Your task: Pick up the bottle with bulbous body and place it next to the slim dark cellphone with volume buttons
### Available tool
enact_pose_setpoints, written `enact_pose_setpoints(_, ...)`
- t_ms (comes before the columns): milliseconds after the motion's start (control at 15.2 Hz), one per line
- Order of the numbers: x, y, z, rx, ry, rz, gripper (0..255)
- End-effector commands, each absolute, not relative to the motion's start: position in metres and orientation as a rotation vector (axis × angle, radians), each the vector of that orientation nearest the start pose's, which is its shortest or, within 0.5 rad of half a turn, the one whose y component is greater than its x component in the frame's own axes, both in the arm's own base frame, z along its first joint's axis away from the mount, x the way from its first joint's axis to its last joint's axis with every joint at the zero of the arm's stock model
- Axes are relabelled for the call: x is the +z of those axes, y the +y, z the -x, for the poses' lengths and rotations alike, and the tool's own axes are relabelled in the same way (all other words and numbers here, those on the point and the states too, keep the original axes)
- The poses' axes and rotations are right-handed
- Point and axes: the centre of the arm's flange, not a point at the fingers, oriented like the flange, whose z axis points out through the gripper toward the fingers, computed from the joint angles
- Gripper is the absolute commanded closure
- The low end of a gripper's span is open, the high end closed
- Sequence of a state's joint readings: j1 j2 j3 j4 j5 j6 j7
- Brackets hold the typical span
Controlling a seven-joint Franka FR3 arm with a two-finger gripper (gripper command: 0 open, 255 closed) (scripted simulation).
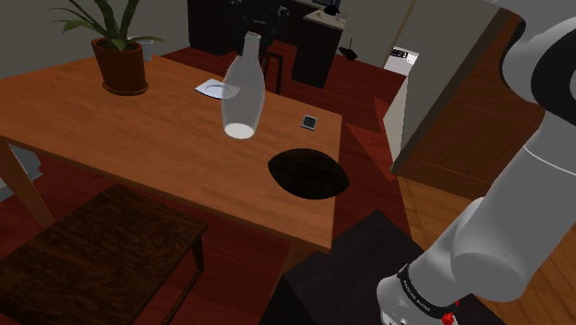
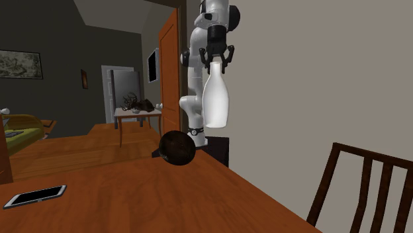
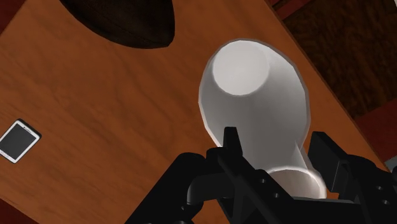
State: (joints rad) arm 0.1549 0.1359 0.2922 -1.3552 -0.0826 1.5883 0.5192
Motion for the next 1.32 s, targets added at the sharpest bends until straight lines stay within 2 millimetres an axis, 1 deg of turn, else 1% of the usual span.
enact_pose_setpoints(0, 0.663, 0.237, -0.548, -0.174, 0.124, 3.125, 255)
enact_pose_setpoints(1056, 0.748, 0.237, -0.548, -0.174, 0.124, 3.125, 255)
enact_pose_setpoints(1122, 0.750, 0.237, -0.548, -0.174, 0.124, 3.125, 255)
enact_pose_setpoints(1254, 0.739, 0.213, -0.550, -0.174, 0.124, 3.125, 255)
